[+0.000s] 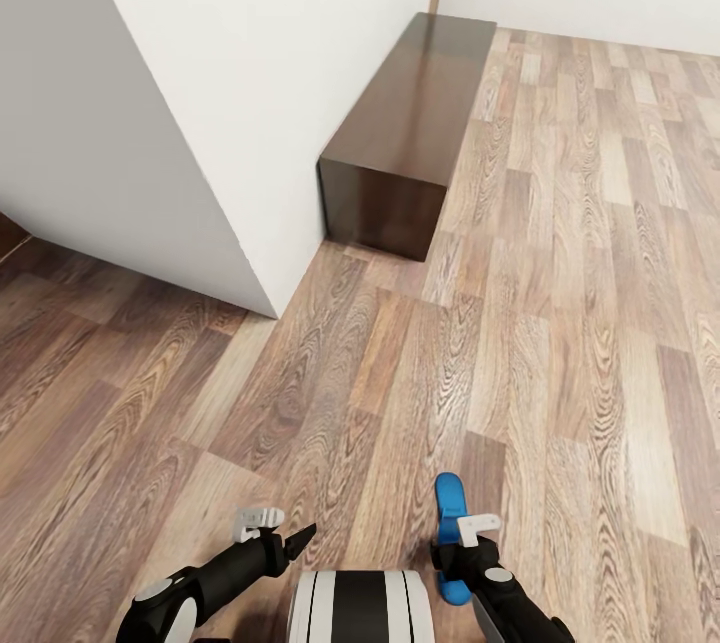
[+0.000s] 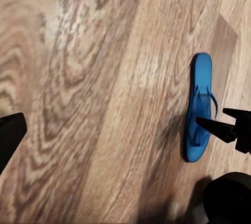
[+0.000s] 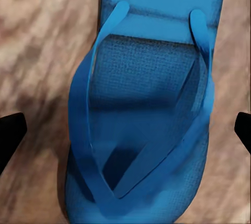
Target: In the bedroom, move the book from the bed onto either nightstand, and place the two sandals side by side next to the bed.
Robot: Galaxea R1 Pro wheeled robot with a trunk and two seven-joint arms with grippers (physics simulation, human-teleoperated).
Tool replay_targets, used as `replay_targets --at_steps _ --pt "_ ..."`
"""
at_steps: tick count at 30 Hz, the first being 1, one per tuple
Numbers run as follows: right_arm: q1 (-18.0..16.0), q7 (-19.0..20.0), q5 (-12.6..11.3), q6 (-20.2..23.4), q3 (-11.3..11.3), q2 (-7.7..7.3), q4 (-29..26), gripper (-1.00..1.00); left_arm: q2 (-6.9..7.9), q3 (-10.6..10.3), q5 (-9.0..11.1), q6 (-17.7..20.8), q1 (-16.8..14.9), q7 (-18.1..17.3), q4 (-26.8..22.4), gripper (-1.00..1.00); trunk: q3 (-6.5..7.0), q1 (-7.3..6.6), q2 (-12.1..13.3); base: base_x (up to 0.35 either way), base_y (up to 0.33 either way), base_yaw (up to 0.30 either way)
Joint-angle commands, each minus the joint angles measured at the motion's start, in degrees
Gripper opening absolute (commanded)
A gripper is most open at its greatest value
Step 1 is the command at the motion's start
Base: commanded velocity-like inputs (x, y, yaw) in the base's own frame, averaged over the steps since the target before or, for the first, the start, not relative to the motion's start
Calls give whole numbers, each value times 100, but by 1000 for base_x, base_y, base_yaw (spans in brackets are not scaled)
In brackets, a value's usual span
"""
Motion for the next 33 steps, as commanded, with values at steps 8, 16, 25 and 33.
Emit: replay_targets --at_steps 8,16,25,33 --pt "0 -34 23 43 28 -1 -10 100 4 -7 59 48 -1 11 -4 100 -3 -1 -1 9 -49 0" --pt "0 -34 24 43 28 -1 -10 100 4 -7 59 48 -1 10 -3 100 -3 -1 -1 1 -4 0" --pt "0 -34 27 42 28 6 -10 100 4 -8 59 48 -1 12 -3 100 -3 -1 -1 0 0 0" --pt "0 -34 25 41 28 8 -10 100 4 -5 59 48 -1 12 -4 100 -3 -1 -1 0 0 0"
